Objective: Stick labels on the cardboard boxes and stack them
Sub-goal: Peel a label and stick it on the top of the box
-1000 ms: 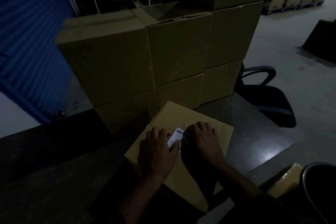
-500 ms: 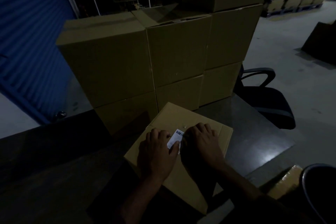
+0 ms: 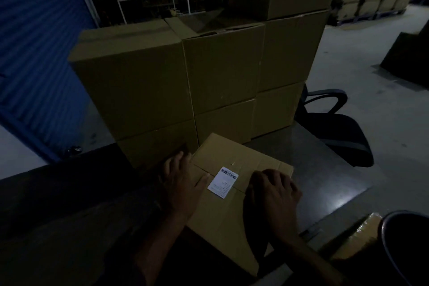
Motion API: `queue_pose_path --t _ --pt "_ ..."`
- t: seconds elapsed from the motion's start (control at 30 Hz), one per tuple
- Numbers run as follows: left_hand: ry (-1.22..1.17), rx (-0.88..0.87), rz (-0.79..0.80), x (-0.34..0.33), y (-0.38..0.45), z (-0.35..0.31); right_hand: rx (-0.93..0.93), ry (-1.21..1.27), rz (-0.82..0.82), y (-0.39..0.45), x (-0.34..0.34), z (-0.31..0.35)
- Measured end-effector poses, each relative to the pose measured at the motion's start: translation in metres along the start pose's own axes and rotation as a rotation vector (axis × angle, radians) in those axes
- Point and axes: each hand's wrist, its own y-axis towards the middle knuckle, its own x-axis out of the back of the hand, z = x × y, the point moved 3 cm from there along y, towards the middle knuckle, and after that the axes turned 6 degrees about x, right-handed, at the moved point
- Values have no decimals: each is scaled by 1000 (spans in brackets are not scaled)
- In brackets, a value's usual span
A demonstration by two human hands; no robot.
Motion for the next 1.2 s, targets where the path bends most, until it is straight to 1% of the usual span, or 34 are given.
queue_pose_path --t 0.07,0.1,0.27,0.33,0.43,0.47,0.53,0.6,0.67,0.77,0.83,0.9,0.97,1.1,1.2 --pt "-108 30 90 -4 1 3 14 30 -25 1 1 3" --pt "-141 53 107 -5 -1 3 29 45 -21 4 2 4" --pt "-144 163 19 2 -19 3 152 40 121 34 -5 -1" --pt "-121 204 20 5 -28 5 247 68 166 48 -6 -6" --pt "-199 247 62 8 -47 3 351 140 294 72 -10 -10" --pt "-205 245 70 9 -53 2 379 161 332 78 -14 -12" --pt "-164 218 49 9 -58 1 425 164 359 84 -21 -13" --pt "-112 140 -14 7 -54 1 388 169 329 79 -21 -10" --pt "-112 46 -47 3 -44 -3 312 200 257 65 -15 0" --pt "-233 -27 -24 -5 -32 -16 301 150 175 38 -13 15" --pt "-219 -67 -14 -11 -25 -26 291 122 118 29 -12 18" --pt "-150 -108 -9 -16 -21 -33 263 137 79 30 -10 18" --pt "-151 -119 -13 -17 -22 -33 236 159 78 32 -8 18" --pt "-242 -135 -32 -15 -26 -27 251 132 27 29 -10 17" --pt "-282 -134 -37 -14 -28 -26 174 188 17 29 -11 14"
